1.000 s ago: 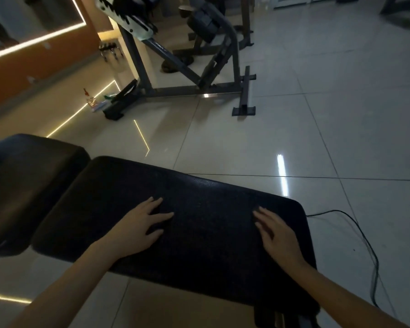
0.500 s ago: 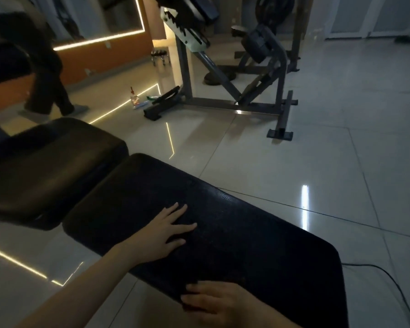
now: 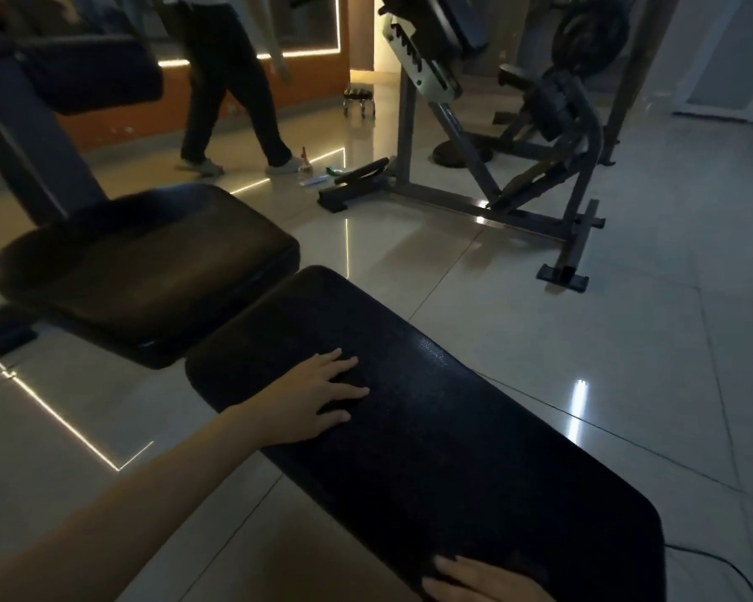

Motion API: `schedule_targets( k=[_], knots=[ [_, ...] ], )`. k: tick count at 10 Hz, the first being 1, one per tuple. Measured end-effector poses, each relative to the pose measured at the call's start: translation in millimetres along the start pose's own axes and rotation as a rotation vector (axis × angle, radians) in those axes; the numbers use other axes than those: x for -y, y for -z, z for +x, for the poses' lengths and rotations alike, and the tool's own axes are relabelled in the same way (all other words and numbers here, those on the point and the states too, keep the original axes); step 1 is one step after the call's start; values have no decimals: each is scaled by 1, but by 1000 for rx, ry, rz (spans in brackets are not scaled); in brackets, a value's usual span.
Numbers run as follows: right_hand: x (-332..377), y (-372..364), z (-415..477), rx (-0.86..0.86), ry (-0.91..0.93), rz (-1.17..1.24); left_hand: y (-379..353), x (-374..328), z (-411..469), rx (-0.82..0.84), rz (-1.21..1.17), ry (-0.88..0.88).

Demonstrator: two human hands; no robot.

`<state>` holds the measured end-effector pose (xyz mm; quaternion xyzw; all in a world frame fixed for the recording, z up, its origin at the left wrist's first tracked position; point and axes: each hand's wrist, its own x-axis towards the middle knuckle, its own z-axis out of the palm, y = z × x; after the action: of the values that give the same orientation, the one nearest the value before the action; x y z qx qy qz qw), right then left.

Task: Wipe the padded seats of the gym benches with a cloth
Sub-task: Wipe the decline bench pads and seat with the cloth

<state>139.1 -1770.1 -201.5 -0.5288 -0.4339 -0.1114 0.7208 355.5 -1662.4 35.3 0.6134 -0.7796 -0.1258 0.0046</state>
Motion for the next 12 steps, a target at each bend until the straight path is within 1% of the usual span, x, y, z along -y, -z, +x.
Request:
schedule_targets(
  k=[1,2,3,4,5,6,7,8,9,10,12],
  knots=[
    [-31,5,-33,318,-2,-1343,1,3,5,-28,6,-17],
    [43,-97,97,-224,-578,-1601,4,10,9,-83,-7,-10],
    [56,-61,161,-576,-645,-1959,10,24,8,-198,-11,62],
    [43,-44,181,-654,-727,-1848,20,49,-3,-256,8,183],
    [44,-68,172,-586,-679,-1849,22,66,-14,-258,-8,214],
    [31,-87,166,-472,-695,-1757,18,66,-15,-279,-48,174],
    [42,-61,164,-399,-634,-1869,15,61,-10,-284,-44,134],
    [59,-13,164,-833,-738,-1943,18,58,-11,-264,-56,110],
    [76,18,166,-1357,-867,-1797,17,59,-23,-259,-52,133],
    [61,8,181,-1413,-827,-1826,18,65,-38,-262,-45,175],
    [-13,-68,222,-725,-563,-1818,24,78,-44,-321,-74,175]
  ],
)
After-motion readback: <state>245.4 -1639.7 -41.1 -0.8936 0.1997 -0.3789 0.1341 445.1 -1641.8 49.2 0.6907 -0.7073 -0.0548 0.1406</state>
